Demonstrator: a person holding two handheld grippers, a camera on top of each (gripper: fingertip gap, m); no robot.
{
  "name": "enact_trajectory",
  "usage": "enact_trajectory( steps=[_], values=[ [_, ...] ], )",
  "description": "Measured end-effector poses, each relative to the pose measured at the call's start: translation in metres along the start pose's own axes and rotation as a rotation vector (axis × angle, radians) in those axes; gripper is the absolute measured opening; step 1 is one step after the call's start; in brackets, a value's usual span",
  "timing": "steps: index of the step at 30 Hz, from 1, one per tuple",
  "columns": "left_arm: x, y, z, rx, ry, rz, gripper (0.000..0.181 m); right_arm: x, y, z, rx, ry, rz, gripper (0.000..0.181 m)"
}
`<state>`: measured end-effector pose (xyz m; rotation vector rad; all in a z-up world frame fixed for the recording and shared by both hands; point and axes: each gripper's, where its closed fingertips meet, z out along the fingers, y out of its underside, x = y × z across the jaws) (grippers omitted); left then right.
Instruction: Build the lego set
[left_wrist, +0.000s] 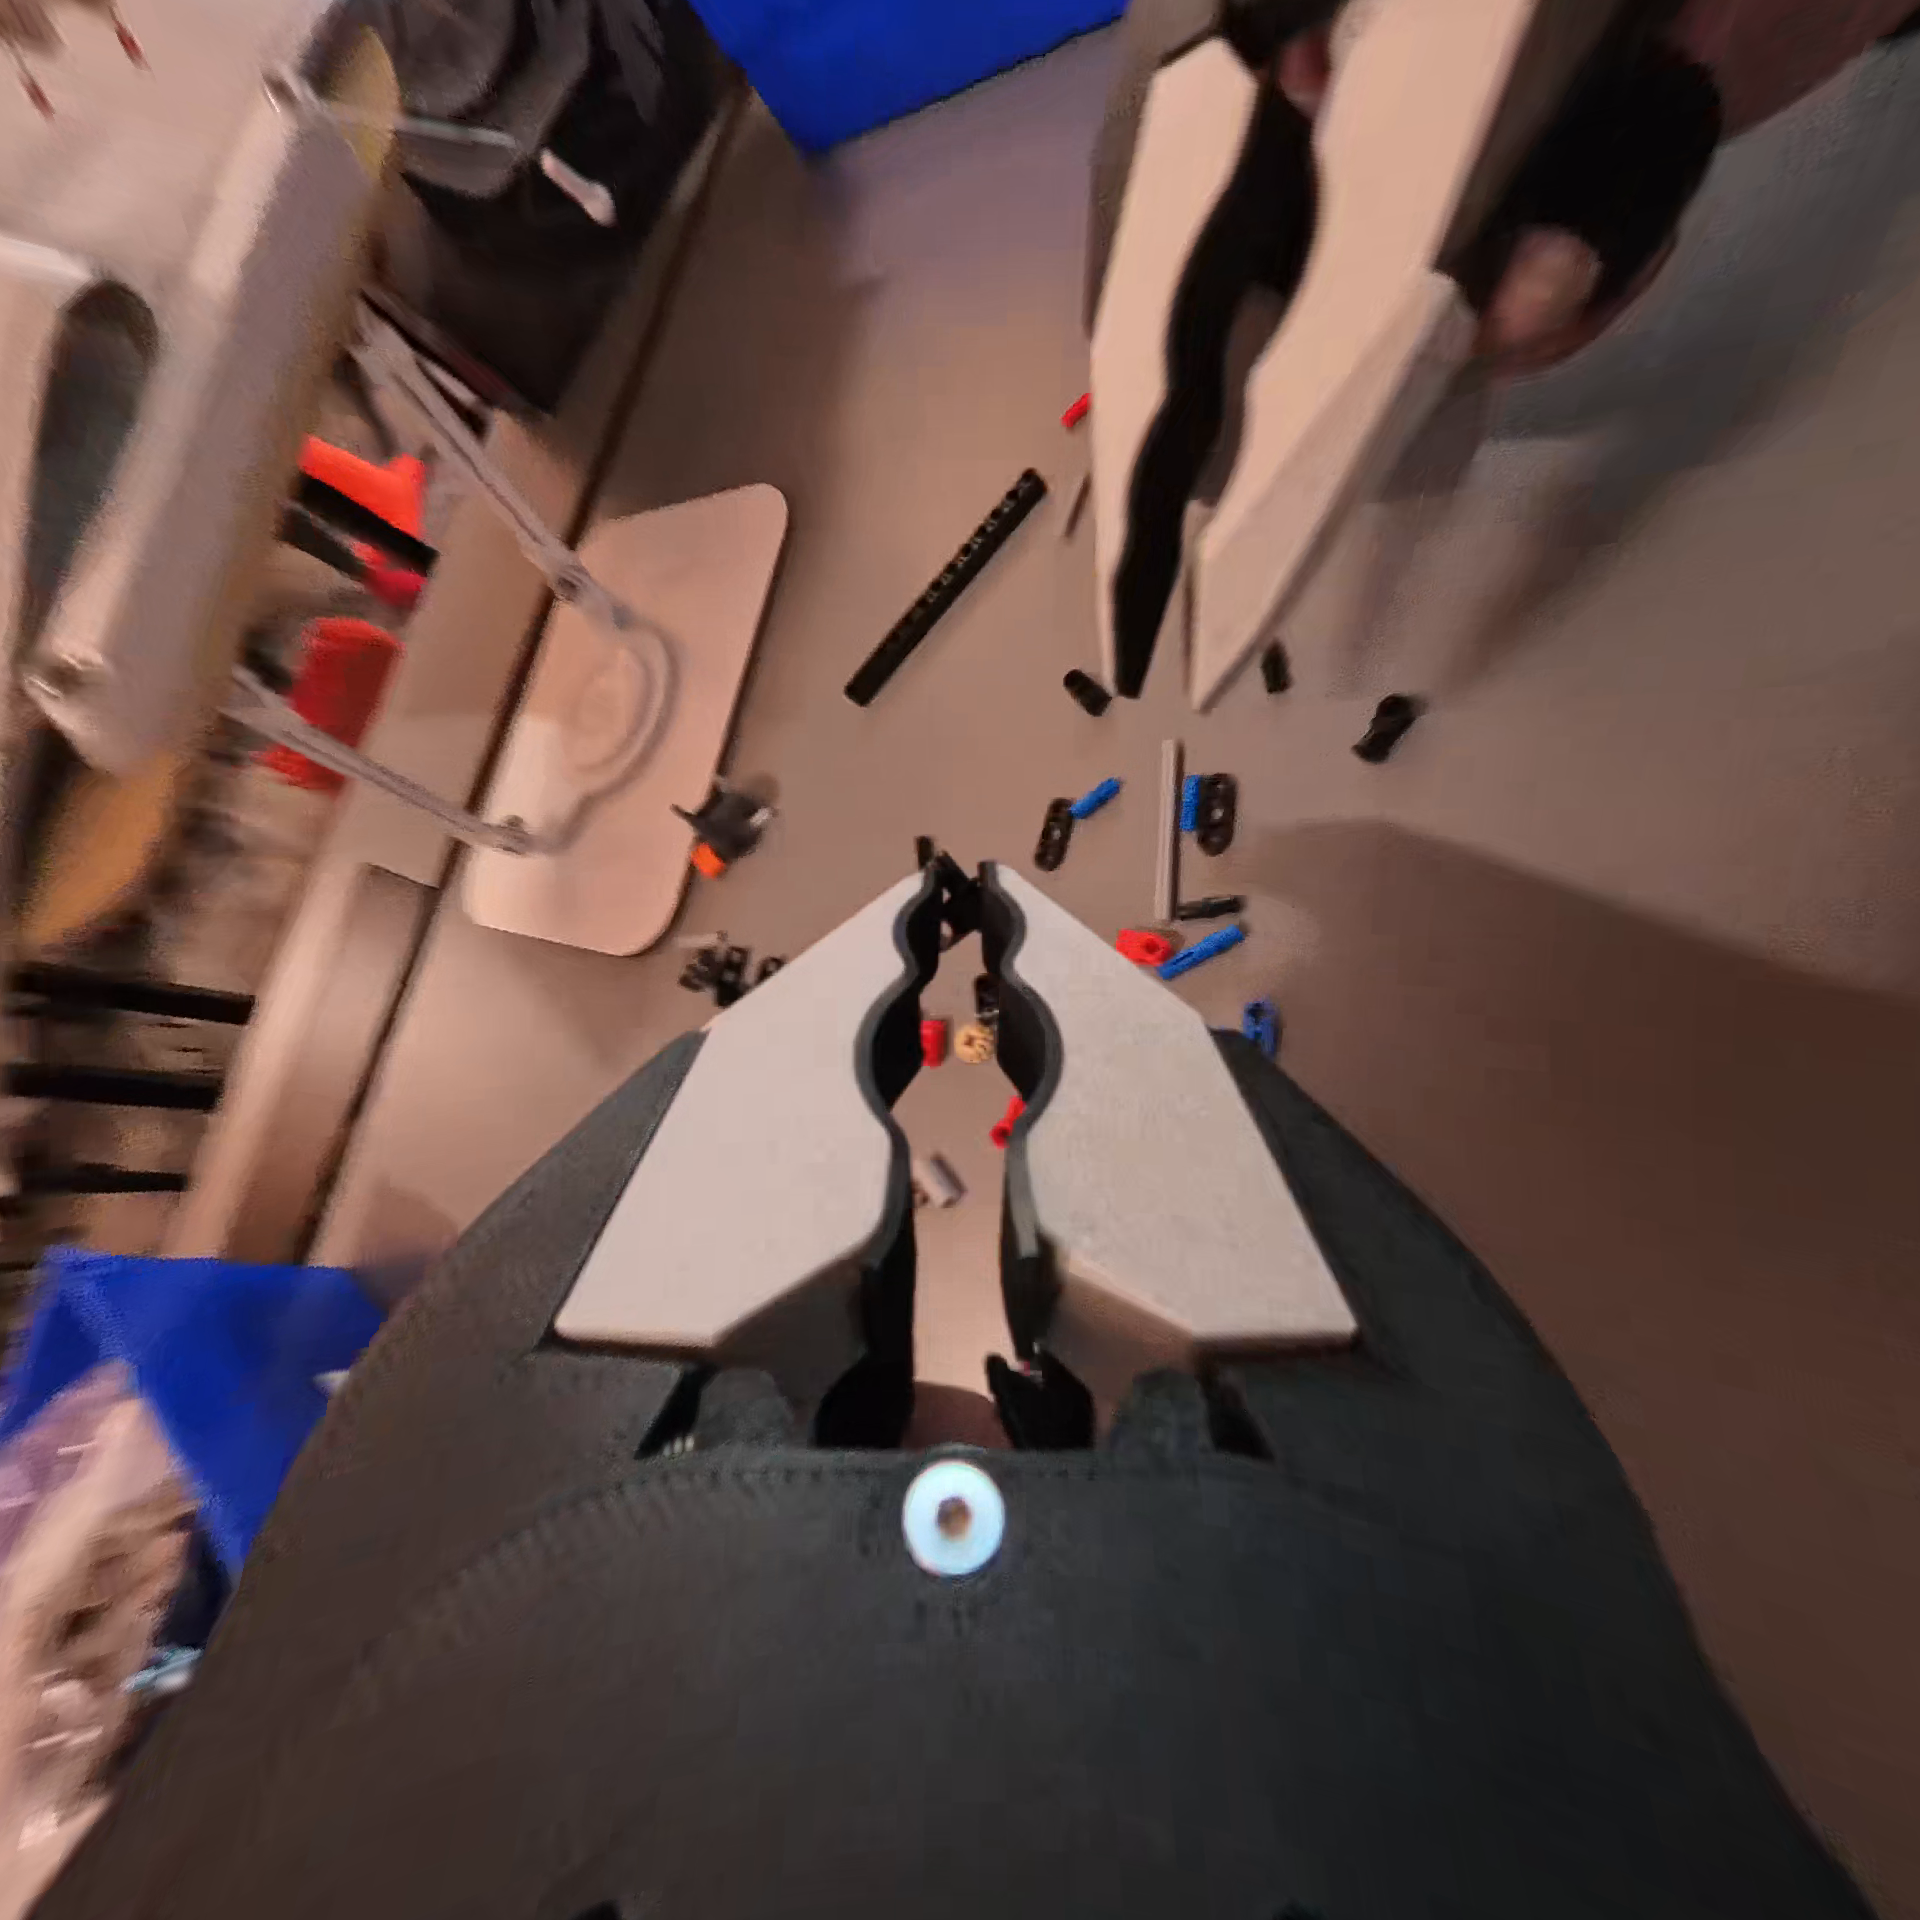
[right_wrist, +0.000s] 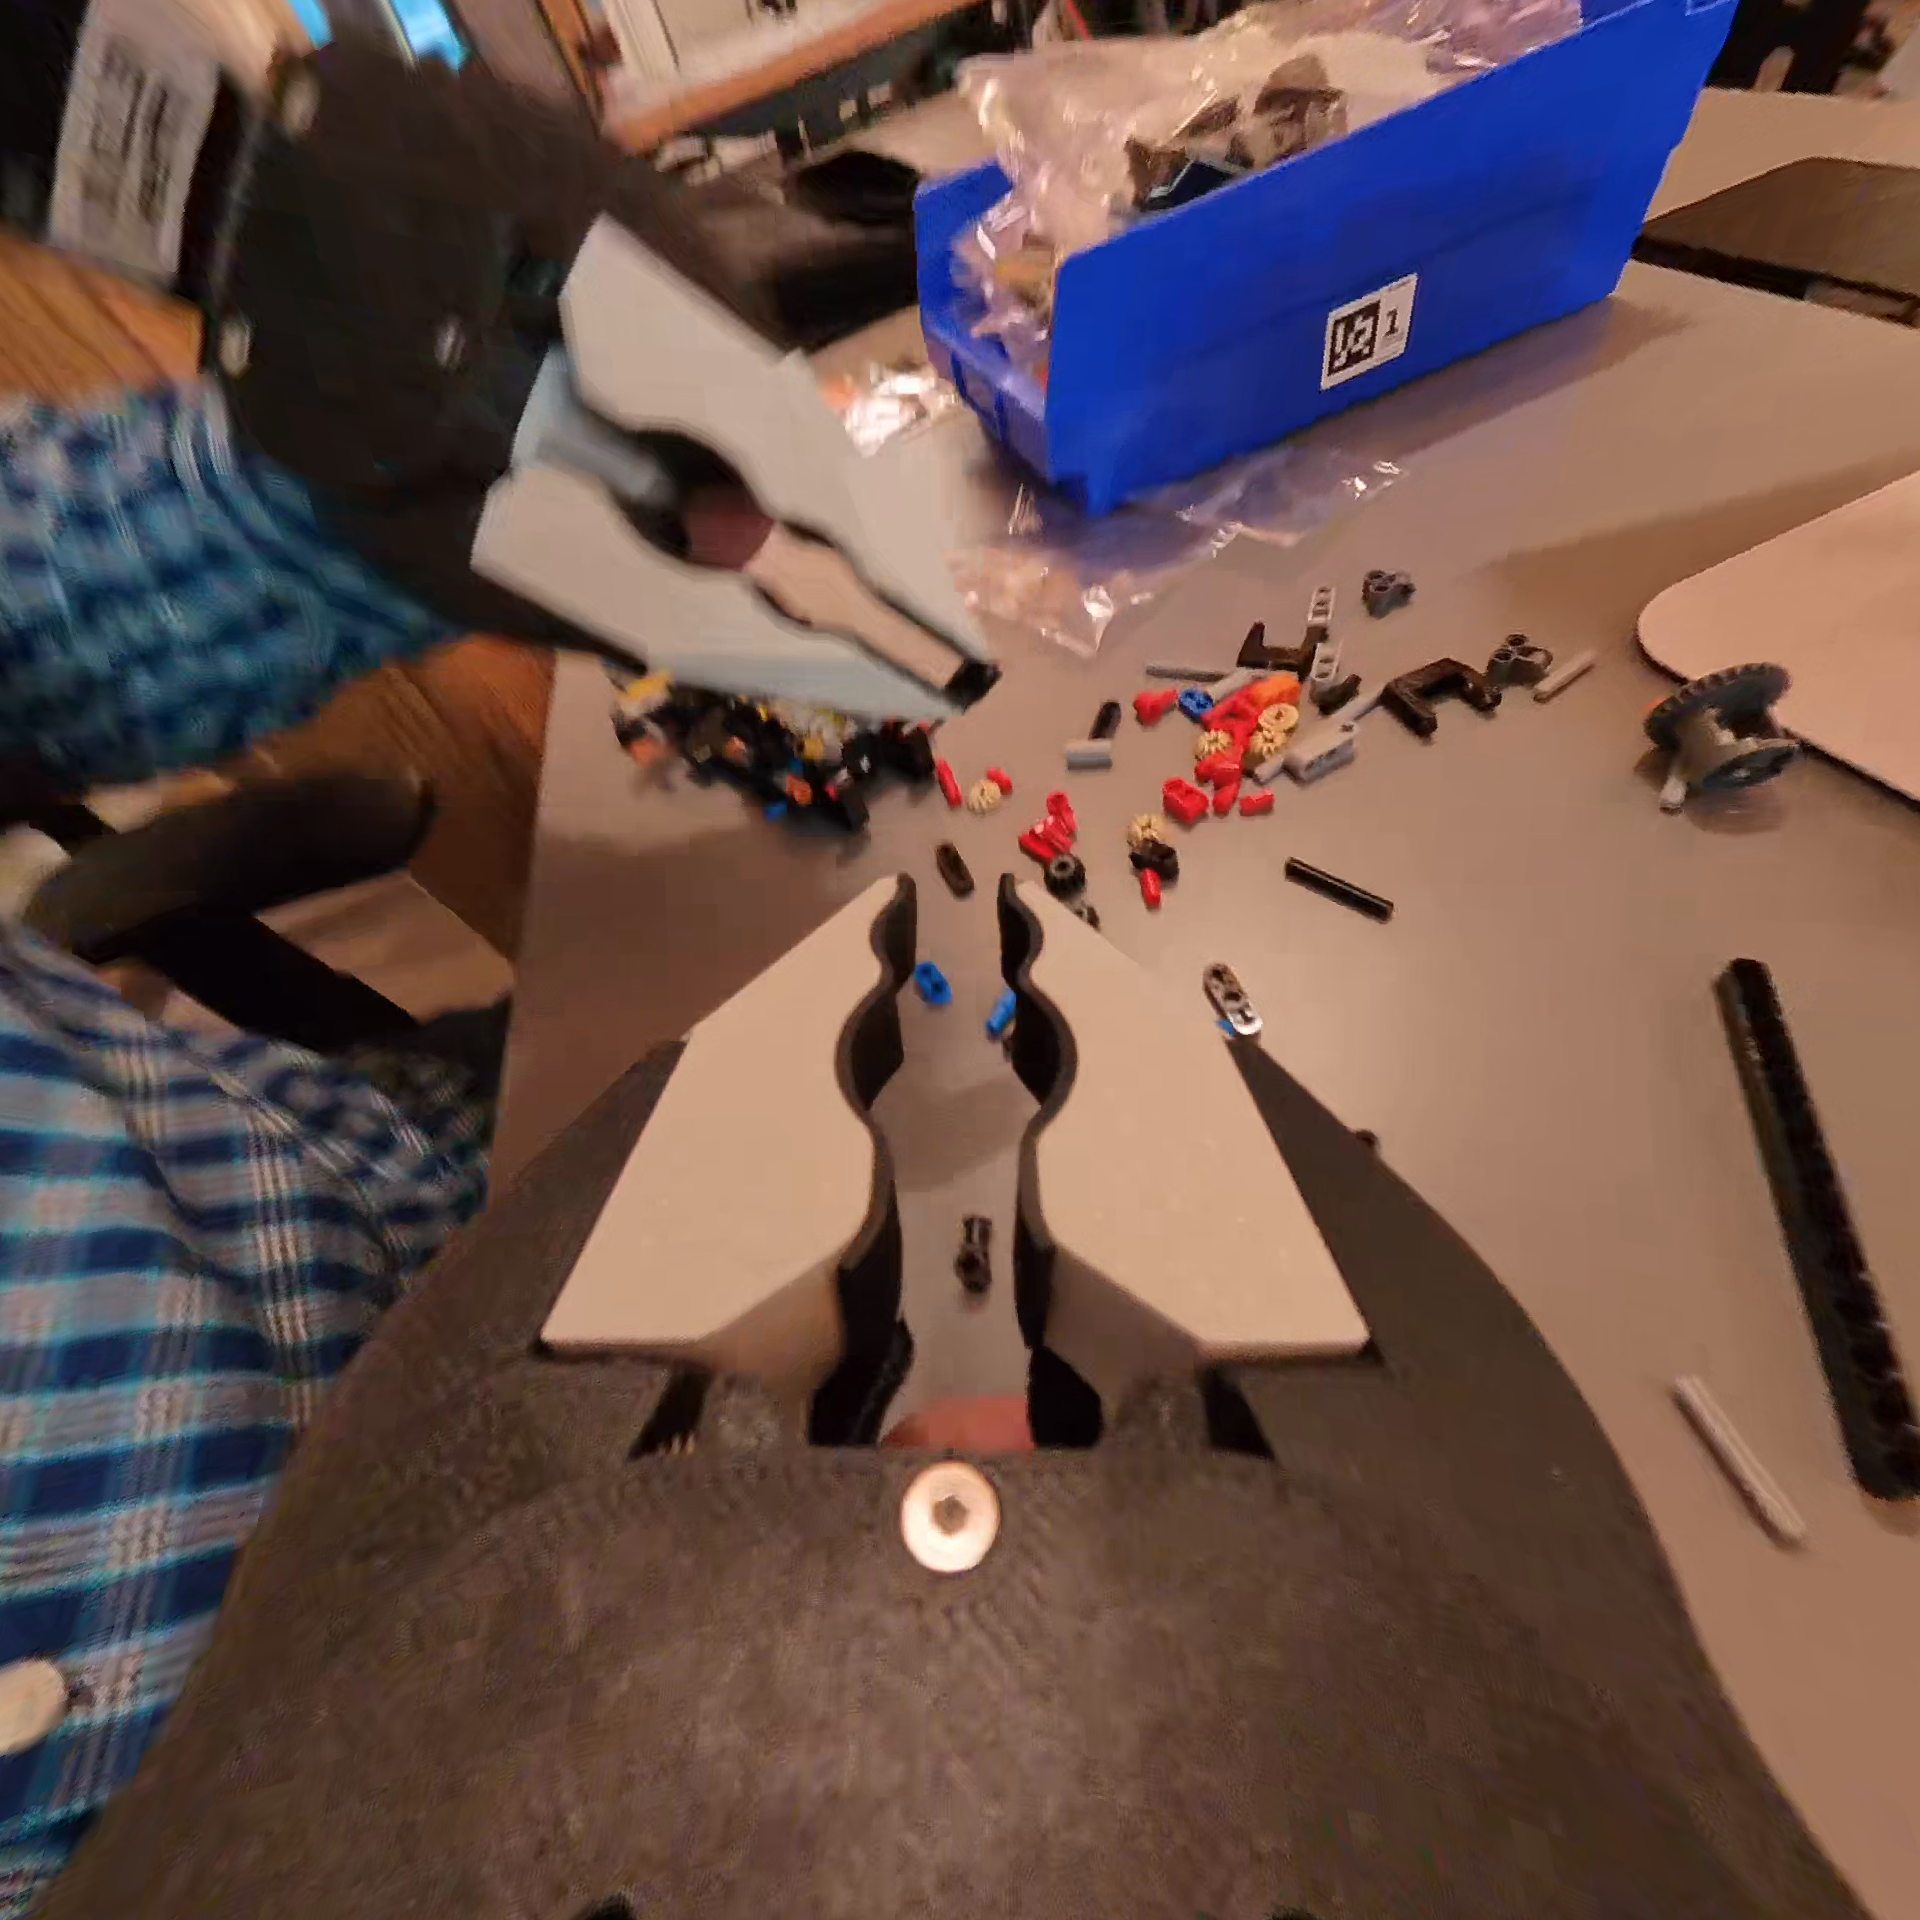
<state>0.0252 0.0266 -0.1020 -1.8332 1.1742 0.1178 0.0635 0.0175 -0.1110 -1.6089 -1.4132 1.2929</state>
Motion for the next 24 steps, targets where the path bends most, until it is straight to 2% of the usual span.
enact_trajectory(
  steps=[3, 6, 9, 17, 24],
  values=[
    [0.005, -0.009, -0.002, -0.006, -0.101, 0.15, 0.004, 0.001, -0.01, 0.006, 0.045, -0.033, 0.087, 0.011],
    [0.011, -0.019, -0.004, 0.019, -0.158, 0.234, 0.004, -0.005, -0.018, 0.012, 0.083, -0.086, 0.139, 0.012],
    [0.01, -0.021, -0.005, 0.023, -0.205, 0.294, 0.004, -0.004, -0.021, 0.015, 0.092, -0.073, 0.138, 0.012],
    [0.009, -0.022, -0.009, 0.053, -0.255, 0.373, 0.004, -0.009, -0.025, 0.016, 0.126, -0.161, 0.239, 0.014],
    [0.007, -0.029, -0.012, 0.103, -0.261, 0.382, 0.004, -0.011, -0.035, 0.01, 0.224, -0.222, 0.293, 0.015]
  ],
)
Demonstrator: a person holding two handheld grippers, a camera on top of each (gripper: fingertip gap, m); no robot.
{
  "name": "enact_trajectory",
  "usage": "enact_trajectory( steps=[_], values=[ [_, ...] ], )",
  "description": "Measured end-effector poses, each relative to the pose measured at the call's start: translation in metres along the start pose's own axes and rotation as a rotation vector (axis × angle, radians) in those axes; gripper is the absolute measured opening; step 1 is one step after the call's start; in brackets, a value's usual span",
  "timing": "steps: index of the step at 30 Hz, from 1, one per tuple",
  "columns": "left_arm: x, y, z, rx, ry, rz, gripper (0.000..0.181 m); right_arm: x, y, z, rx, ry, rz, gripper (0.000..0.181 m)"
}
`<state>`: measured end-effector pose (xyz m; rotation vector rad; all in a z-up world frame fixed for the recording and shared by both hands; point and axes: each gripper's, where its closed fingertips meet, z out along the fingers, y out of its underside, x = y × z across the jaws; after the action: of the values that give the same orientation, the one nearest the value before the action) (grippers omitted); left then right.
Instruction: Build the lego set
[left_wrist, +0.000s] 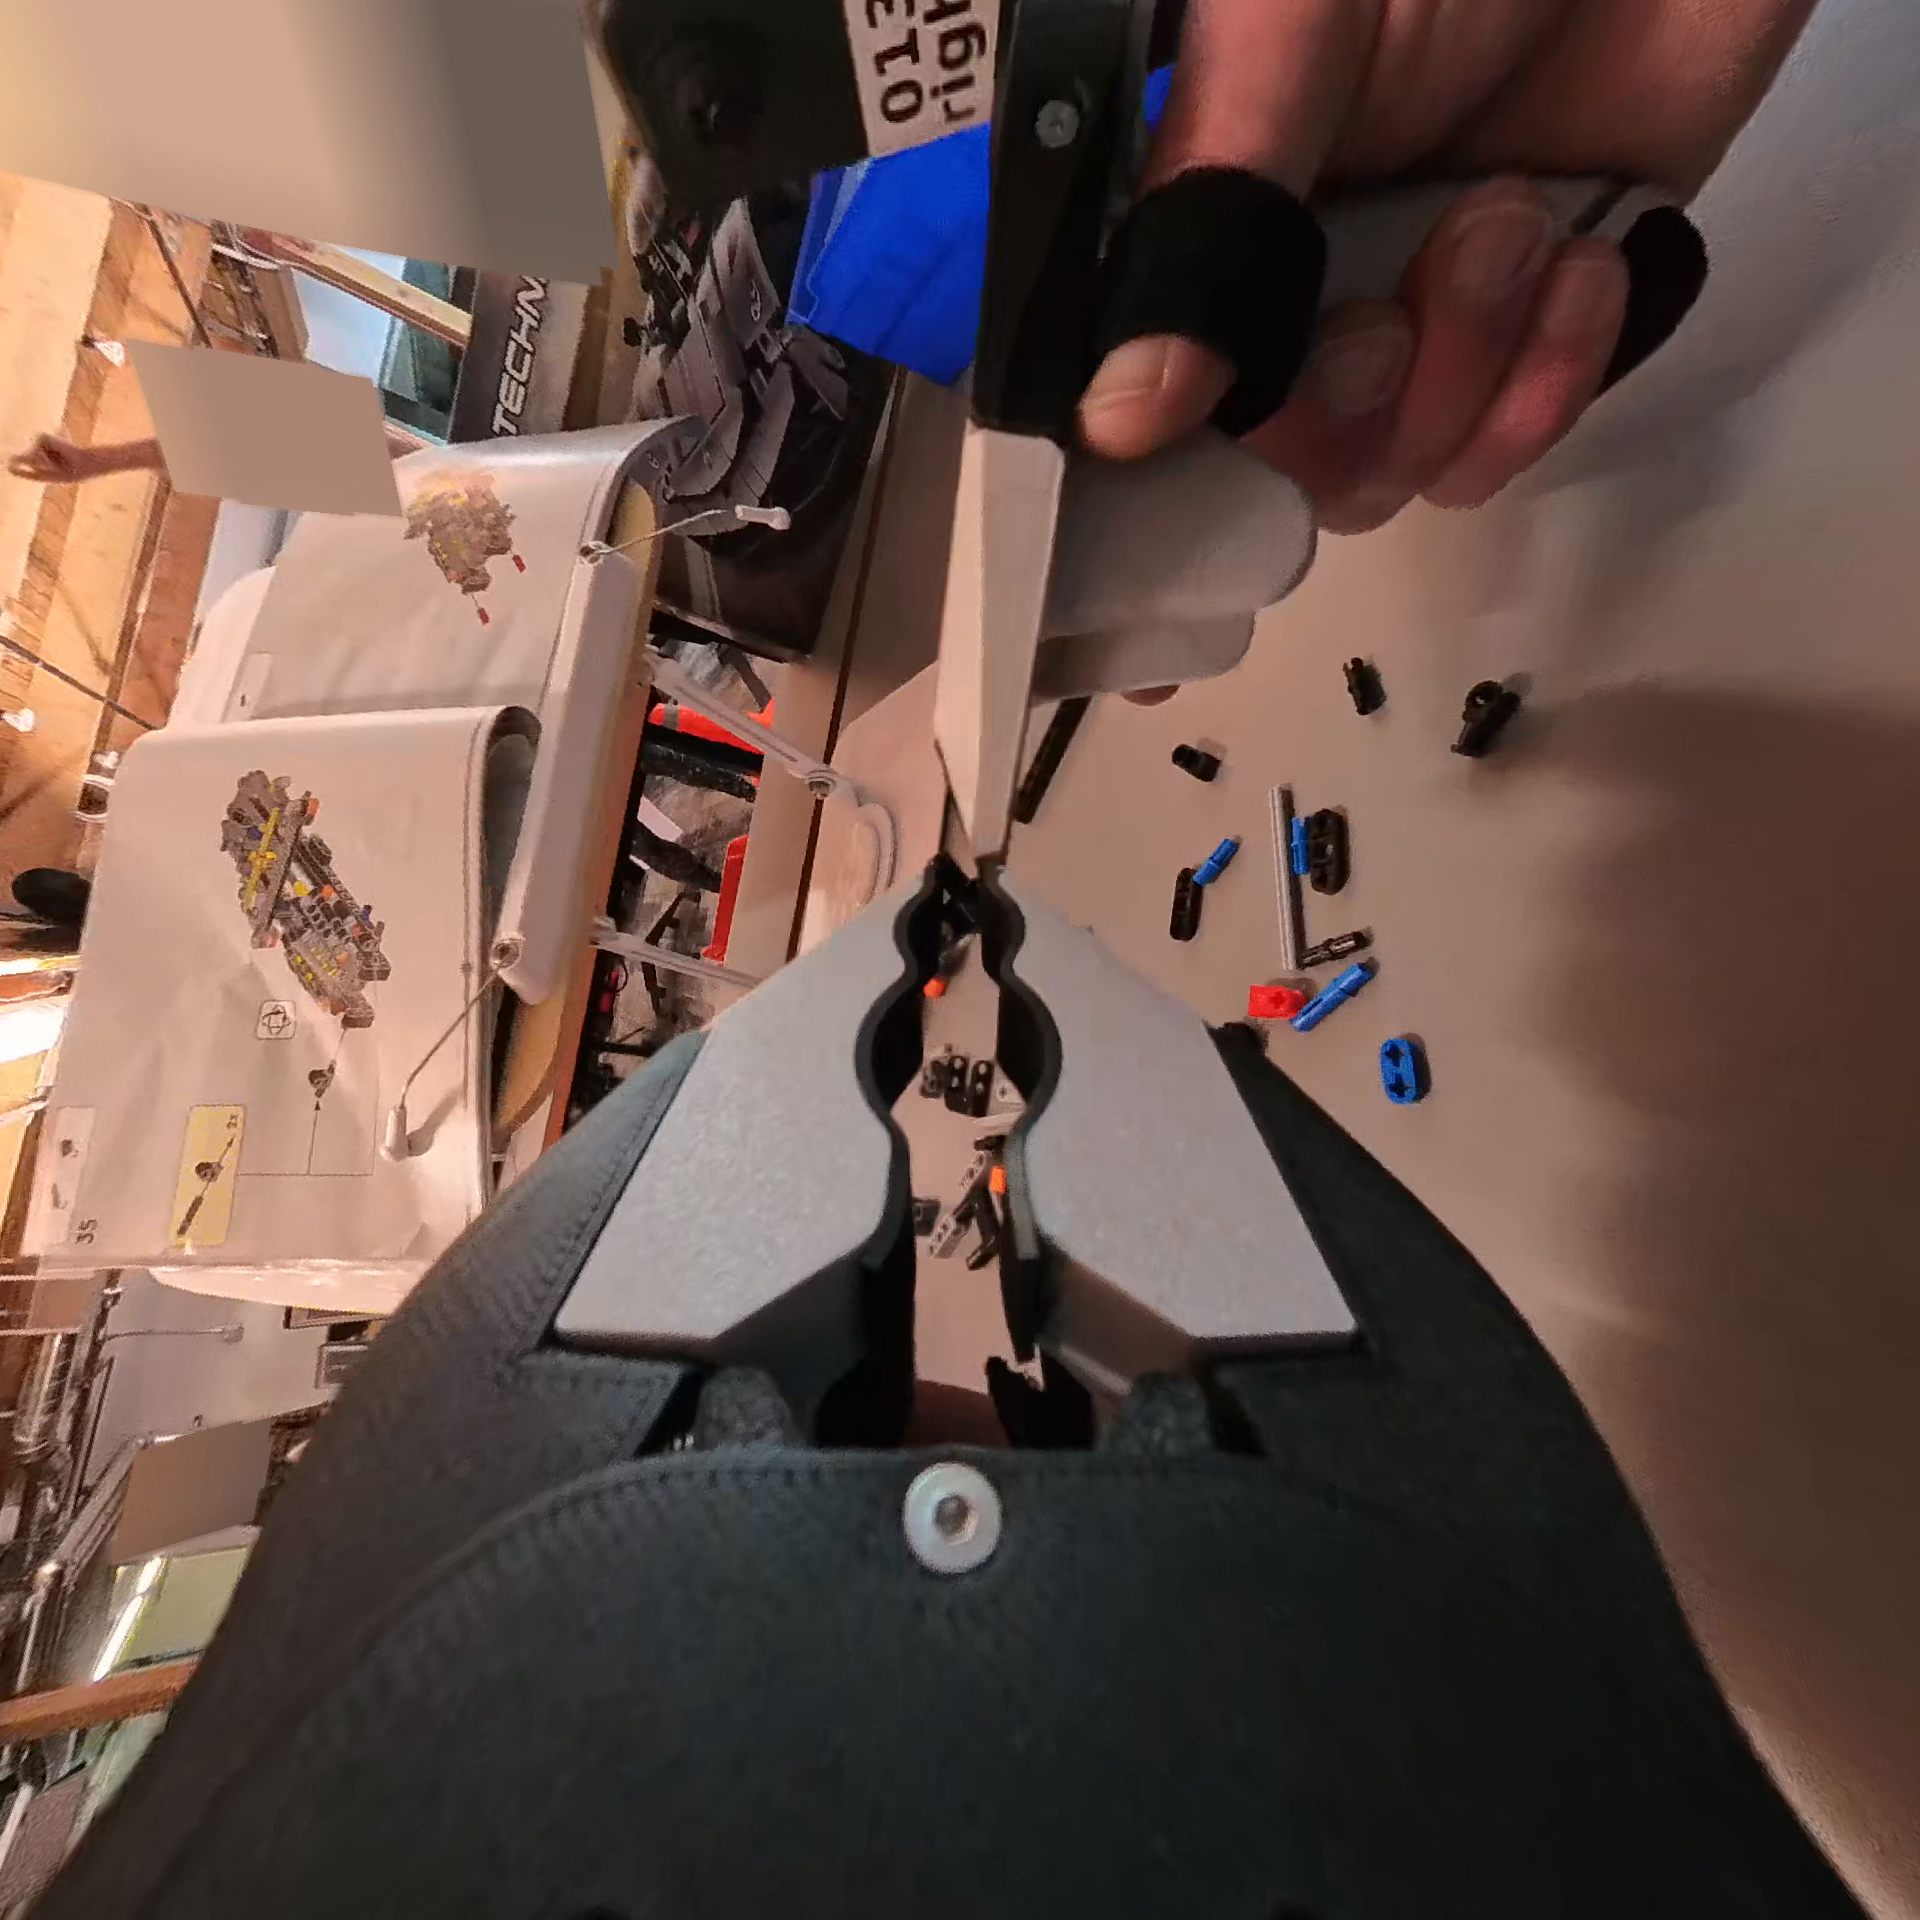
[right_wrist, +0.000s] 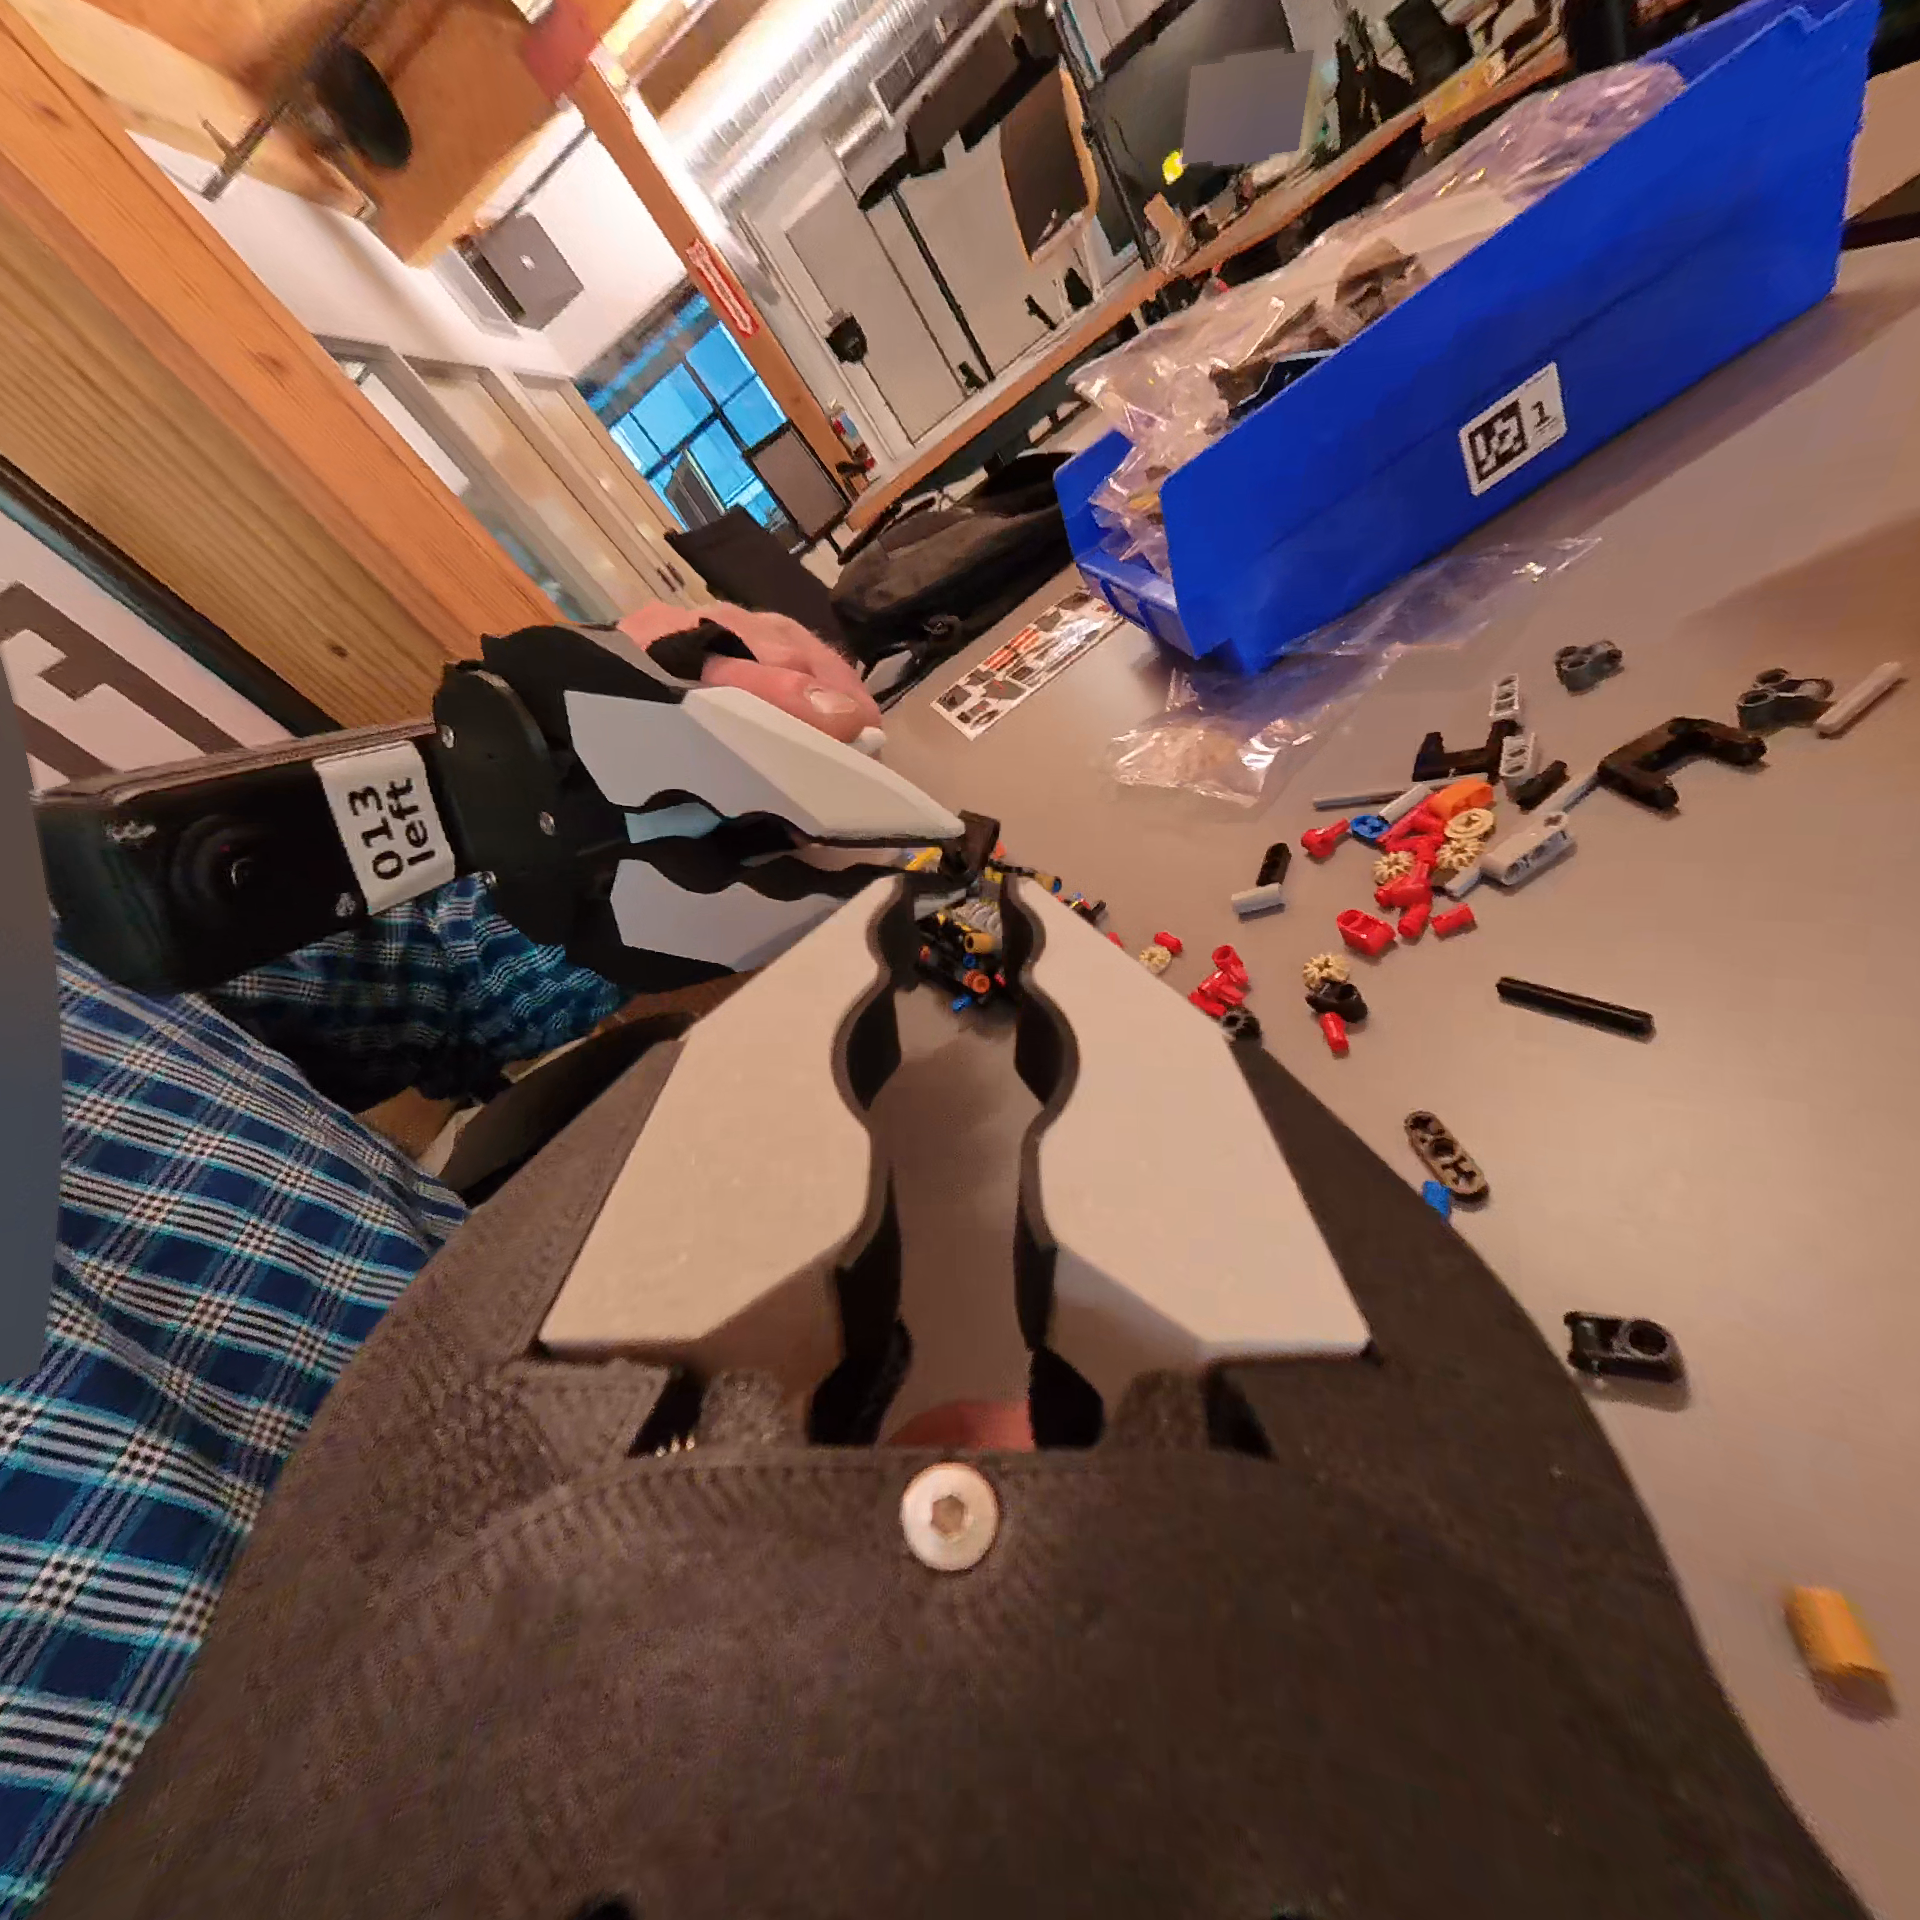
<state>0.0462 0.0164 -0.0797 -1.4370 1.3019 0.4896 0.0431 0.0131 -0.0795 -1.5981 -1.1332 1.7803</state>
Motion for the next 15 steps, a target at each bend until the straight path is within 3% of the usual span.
enact_trajectory(
  steps=[7, 15],
  values=[
    [0.003, -0.007, 0.002, 0.034, 0.013, 0.013, 0.004, -0.003, -0.005, -0.004, 0.025, -0.019, -0.042, 0.003],
    [-0.001, -0.02, -0.001, 0.107, 0.028, -0.046, 0.004, -0.012, -0.009, -0.01, 0.071, -0.073, -0.105, 0.001]
  ],
)
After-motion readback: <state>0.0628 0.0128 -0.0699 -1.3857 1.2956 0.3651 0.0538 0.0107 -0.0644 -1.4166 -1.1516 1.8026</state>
